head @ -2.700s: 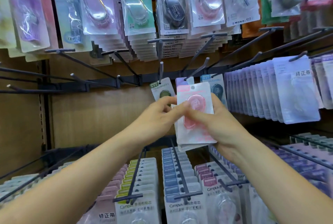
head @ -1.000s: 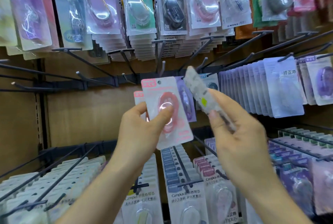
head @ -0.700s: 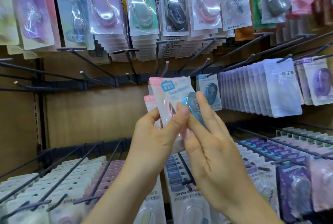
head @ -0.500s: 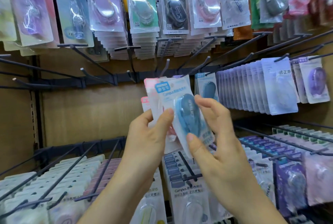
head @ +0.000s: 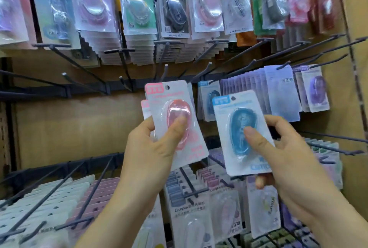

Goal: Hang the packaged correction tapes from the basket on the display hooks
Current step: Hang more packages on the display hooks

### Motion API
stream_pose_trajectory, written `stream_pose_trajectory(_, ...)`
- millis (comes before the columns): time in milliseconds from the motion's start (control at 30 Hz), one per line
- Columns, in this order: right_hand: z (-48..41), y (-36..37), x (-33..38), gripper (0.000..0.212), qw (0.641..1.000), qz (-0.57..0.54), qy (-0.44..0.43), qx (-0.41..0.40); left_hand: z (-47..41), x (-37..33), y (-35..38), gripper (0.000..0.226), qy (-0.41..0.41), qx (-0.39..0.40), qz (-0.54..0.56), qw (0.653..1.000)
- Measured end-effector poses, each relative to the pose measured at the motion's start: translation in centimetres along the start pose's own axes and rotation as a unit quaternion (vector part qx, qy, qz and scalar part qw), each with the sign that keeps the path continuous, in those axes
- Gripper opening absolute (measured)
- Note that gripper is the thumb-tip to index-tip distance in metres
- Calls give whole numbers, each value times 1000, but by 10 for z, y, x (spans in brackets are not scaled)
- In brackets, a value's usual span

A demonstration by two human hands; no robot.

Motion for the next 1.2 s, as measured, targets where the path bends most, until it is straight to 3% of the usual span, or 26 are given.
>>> stream_pose_trajectory(133, -21, -35, 3, 43, 998, -33, -27, -41, -6, 1, 21, 36, 3, 53, -49, 997)
stream_pose_trajectory(267, -44, -53, 13, 33, 996, -55, -55, -40, -11, 9, 49, 45, 17, 60, -78, 995)
stream_pose_trajectory(567, -83, -63, 12, 9, 997, -15, -71, -24, -24, 12, 84, 44, 26, 27, -116, 993)
stream_pose_trajectory(700, -90, -61, 15, 29, 996, -12, -86, -36, -29, 11, 86, 38, 19, 17, -143, 989)
stream_pose_trajectory(800, -96, -52, 15, 18, 995, 7, -96, -26, -34, 8, 82, 29, 19, 9, -179, 984)
stream_pose_trajectory(867, -104, -42, 12, 13, 997, 7, -73, -3, -38, 5, 76, 27, 20, 2, -199, 980)
stream_pose_trajectory(1000, -121, -17, -3, 31, 997, -37, 12, 61, -44, -1, 59, 30, 12, -9, -219, 976)
stream_pose_trajectory(1200, -156, 22, -19, 42, 975, -128, 174, 61, -57, 2, 40, 32, -27, -18, -232, 972)
Point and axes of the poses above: each hand's wrist, its own z-axis away from the middle knuckle, its own y-axis out of the palm, x = y × z, the point moved 2 cm from there along -z, towards the middle knuckle, and after that the axes turned 15 degrees about z, right-handed, at the moved point
